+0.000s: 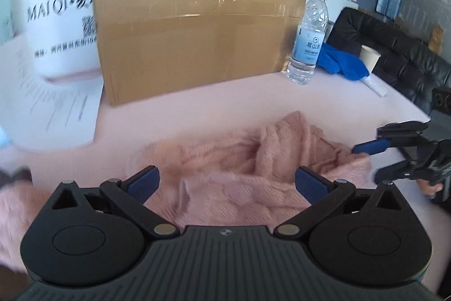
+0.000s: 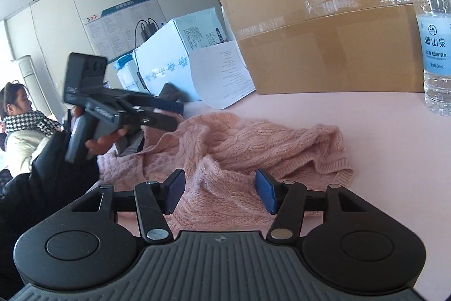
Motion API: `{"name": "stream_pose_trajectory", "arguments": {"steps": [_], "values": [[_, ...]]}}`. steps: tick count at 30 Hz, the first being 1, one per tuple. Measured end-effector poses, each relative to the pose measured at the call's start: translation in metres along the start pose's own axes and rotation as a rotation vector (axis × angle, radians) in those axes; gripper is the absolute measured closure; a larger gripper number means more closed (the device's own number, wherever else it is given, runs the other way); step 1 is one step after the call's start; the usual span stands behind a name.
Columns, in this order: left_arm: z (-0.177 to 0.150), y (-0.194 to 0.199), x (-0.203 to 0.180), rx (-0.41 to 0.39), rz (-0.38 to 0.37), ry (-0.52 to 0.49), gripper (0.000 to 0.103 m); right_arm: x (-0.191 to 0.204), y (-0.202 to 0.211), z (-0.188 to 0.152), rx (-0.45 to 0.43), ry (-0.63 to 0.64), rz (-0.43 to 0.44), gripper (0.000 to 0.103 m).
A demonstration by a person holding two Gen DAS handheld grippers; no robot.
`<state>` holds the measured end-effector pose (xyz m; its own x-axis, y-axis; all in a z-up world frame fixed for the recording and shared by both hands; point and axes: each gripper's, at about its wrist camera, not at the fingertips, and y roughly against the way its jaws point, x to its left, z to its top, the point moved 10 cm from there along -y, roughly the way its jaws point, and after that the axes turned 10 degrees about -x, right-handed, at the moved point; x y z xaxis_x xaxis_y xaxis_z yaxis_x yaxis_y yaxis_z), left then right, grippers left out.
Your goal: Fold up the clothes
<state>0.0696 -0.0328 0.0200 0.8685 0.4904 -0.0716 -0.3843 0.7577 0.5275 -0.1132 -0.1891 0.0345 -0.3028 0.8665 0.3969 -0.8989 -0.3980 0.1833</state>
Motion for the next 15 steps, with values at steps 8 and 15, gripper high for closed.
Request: {"name": "stream_pose_trajectory", "arguments": {"steps": [8,15], "values": [[-0.027,-0.037,0.010,0.156,-0.048,0.085,0.047,-0.004,0.008,0.007,-0.057,-0.044,0.005,0.051],[-0.037,-0.034,0.010,0.206,-0.057,0.102,0.088,-0.010,0.009,0.008,-0.071,0.036,-0.071,0.047]]}}
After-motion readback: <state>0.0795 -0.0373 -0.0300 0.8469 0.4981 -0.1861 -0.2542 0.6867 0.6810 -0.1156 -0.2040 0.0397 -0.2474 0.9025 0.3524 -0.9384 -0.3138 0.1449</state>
